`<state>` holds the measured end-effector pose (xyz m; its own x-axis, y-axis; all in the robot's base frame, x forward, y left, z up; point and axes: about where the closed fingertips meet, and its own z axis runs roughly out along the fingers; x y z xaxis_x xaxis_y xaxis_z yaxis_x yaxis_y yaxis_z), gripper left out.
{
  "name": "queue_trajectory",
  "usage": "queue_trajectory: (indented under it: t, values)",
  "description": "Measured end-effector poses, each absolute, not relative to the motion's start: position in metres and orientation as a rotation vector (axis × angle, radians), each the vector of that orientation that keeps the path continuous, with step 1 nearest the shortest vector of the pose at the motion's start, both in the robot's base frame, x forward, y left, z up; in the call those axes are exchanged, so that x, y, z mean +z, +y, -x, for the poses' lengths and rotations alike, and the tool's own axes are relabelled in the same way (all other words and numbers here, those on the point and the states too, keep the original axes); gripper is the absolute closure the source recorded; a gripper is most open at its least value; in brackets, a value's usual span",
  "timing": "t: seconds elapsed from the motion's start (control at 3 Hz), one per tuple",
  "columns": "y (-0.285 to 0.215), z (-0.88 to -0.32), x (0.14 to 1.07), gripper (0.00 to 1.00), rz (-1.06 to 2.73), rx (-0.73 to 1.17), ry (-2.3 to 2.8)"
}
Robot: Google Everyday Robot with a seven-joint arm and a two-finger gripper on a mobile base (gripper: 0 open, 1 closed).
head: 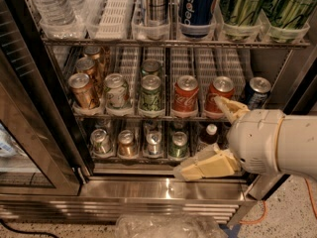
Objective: Pick orange can from middle shelf of fridge
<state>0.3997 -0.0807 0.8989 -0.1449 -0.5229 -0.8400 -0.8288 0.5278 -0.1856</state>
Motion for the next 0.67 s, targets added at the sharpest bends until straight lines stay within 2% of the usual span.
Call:
queue_trajectory:
  t: [0.33,0.67]
  values:
    - [-0.086,-0.404,0.881,0.00,0.969,0.326,1.807]
    - [-0.076,-0.419,0.882,0.00,0.855,0.333,1.729]
